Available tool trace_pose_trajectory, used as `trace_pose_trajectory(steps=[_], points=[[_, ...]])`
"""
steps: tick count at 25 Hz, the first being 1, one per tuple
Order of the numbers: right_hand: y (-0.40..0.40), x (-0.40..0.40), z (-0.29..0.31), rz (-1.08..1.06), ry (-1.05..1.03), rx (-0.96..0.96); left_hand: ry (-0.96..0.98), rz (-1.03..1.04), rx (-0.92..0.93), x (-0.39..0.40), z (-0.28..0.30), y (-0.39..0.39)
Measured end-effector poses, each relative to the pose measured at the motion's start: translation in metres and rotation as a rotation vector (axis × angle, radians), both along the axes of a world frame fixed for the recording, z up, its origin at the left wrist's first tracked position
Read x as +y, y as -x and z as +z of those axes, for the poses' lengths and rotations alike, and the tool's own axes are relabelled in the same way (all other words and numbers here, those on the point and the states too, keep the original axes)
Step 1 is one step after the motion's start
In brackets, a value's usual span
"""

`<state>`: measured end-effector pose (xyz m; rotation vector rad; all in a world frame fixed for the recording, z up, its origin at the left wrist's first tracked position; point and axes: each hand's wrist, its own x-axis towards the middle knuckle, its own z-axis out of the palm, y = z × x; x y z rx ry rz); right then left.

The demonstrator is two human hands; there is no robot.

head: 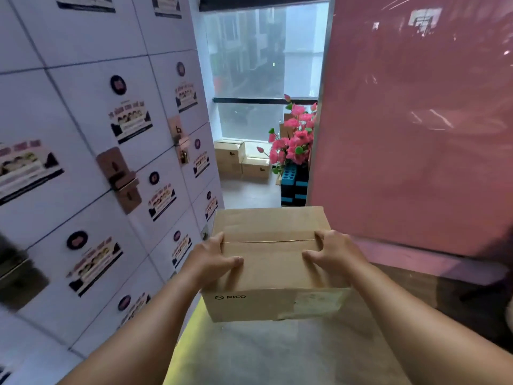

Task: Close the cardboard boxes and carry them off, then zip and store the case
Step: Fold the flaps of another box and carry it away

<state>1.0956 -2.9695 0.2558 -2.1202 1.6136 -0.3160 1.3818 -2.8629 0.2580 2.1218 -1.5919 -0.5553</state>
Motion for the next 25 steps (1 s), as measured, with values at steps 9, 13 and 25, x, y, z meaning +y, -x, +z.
trace_pose_trajectory(steps=[9,13,25], points=[[-0.117,-0.279,-0.016,0.021,-0.009,0.056,-0.018,0.028,0.029,-0.282,-0.021,-0.113],[-0.170,-0.392,-0.015,-0.019,0.014,0.099,-0.035,0.020,0.024,-0.406,-0.025,-0.166],[-0.294,-0.744,-0.030,-0.039,-0.020,0.042,-0.099,0.025,0.027,-0.764,-0.036,-0.291]])
